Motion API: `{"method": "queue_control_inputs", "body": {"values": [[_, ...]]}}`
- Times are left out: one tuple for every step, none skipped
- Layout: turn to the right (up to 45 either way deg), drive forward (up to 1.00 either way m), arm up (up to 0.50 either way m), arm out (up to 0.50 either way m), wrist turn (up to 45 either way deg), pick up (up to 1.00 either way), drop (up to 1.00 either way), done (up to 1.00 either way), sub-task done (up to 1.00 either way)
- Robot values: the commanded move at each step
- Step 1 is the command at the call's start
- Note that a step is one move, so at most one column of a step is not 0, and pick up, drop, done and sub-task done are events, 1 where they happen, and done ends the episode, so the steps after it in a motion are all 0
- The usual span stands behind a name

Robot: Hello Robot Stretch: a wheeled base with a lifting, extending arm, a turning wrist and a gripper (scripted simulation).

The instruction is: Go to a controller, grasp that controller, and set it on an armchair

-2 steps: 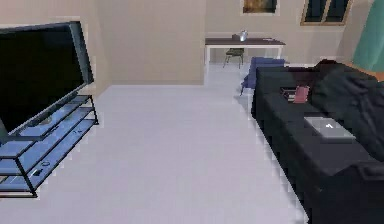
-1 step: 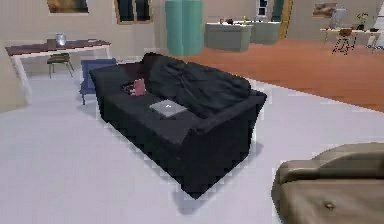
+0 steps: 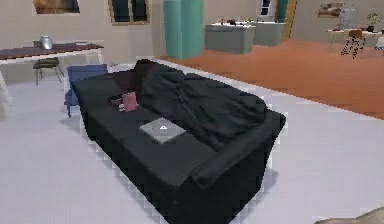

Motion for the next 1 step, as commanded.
{"method": "queue_control_inputs", "body": {"values": [[-45.0, 0.00, 0.00, 0.00, 0.0, 0.00, 0.00, 0.00, 0.00]]}}
